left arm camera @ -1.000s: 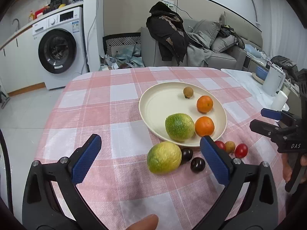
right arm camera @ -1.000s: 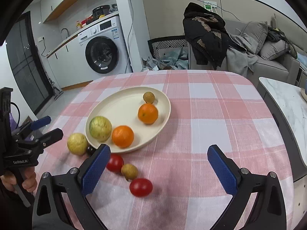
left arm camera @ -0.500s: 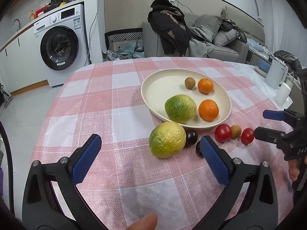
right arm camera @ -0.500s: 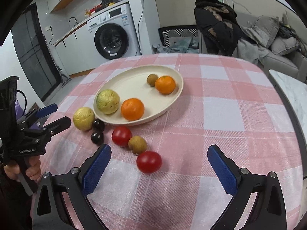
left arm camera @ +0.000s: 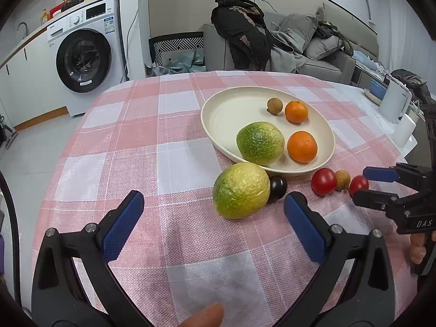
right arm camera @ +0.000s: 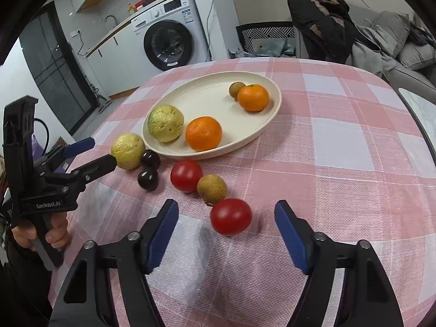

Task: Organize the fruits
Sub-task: 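Grasp a red tomato with the right tool, then grasp the yellow citrus with the left tool while the right tool holds the tomato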

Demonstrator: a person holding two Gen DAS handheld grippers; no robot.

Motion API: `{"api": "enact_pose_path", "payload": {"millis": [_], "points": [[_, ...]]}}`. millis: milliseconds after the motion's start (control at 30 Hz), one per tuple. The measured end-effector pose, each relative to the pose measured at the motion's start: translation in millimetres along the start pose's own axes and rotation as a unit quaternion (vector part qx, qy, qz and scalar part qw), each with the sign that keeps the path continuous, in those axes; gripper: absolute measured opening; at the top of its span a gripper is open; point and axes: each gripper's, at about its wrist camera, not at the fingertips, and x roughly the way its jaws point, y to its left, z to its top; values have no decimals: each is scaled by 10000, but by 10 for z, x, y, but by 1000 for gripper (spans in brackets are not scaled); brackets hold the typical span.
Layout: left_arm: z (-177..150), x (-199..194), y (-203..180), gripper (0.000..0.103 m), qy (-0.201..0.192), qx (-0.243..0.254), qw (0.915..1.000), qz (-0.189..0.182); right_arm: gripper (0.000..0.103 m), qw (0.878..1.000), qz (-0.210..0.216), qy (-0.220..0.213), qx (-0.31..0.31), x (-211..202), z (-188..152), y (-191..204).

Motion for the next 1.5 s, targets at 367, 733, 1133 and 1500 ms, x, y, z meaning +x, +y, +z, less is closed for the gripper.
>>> {"api": "enact_pose_path", "payload": {"millis": [367, 733, 1133, 1500], "points": [[11, 70, -9, 103, 60, 5, 10000, 9, 64, 9999, 144, 48, -14, 27, -12, -16], [13, 115, -17, 103, 107, 19, 9999, 33, 49, 9998, 21, 98, -168, 79, -22, 0], [35, 186, 13, 103, 175, -75, 9998, 11, 32, 9992, -187, 79, -340, 70, -40, -10], [94, 300, 15, 102, 325, -231, 9992, -57, 32, 9993, -175, -232, -245, -65, 0, -48]]}}
